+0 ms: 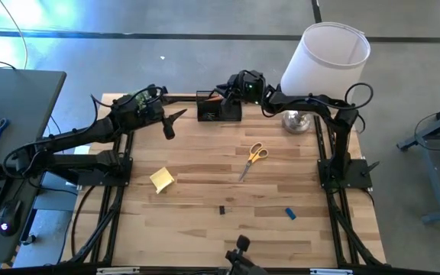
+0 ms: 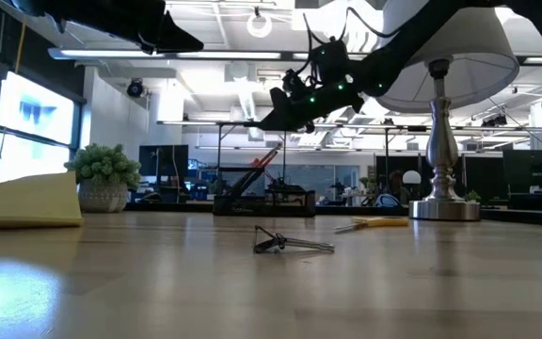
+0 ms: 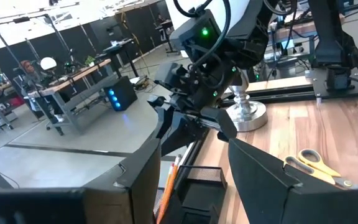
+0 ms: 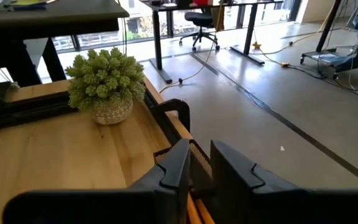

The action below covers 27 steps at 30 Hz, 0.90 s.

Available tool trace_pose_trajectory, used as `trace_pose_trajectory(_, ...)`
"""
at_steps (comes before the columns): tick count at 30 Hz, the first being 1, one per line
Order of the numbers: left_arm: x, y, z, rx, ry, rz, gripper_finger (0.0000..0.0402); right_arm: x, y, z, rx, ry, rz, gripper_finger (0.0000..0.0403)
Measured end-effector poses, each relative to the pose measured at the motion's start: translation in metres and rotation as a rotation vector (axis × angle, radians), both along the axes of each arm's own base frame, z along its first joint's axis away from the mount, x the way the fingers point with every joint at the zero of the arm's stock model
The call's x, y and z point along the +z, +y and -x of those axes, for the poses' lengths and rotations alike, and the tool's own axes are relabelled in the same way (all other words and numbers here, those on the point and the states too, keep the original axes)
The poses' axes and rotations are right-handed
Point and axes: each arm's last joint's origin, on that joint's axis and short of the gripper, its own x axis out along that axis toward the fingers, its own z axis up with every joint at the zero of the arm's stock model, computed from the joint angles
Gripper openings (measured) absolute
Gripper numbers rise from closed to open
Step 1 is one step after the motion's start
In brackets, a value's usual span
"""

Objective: Pick and place office supplies into organizer
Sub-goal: Put the orange pencil into the top left slot of the desk organizer

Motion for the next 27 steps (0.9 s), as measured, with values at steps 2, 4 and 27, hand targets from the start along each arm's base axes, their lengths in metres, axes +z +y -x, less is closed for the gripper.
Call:
trace_pose_trajectory(2,0.0,0.0,0.0,0.0,0.0,0.0,0.0179,0.0,0.001,-0.001,0.003,-0.002,0.002,0.0067)
trace_pose_trajectory(4,0.0,0.0,0.0,0.0,0.0,0.0,0.0179,0.0,0.002,-0.001,0.006,-0.002,0.003,0.0073)
trace_pose_trajectory(27,-0.002,0.0,0.0,0.002,0.003,0.032,0.0179,0.006,0.04,0.008,-0.128,0.309,-0.071,0.0097)
